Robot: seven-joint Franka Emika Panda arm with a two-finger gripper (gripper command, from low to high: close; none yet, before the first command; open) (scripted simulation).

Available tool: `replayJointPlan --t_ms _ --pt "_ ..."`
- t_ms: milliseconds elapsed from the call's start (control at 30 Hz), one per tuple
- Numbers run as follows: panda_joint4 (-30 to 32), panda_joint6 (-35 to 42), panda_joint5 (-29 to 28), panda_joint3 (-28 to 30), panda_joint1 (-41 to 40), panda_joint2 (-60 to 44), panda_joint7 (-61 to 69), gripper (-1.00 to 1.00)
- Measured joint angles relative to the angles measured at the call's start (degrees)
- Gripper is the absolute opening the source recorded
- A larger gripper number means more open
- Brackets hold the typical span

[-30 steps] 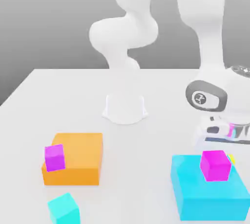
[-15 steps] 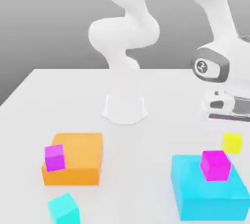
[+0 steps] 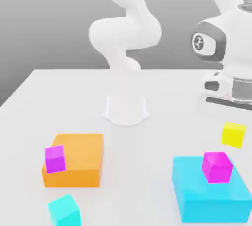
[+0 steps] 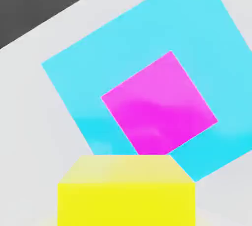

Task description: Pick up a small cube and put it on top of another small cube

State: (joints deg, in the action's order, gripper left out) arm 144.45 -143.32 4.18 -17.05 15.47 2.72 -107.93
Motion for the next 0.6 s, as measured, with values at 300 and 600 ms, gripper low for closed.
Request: replayJointPlan --t_ms 300,600 --pt "-2.32 4.95 -2.45 1.06 -3.02 1.39 -6.74 -1.00" --pt "-0.75 -3.33 -5.86 0.96 -3.34 -5.68 -9.47 1.00"
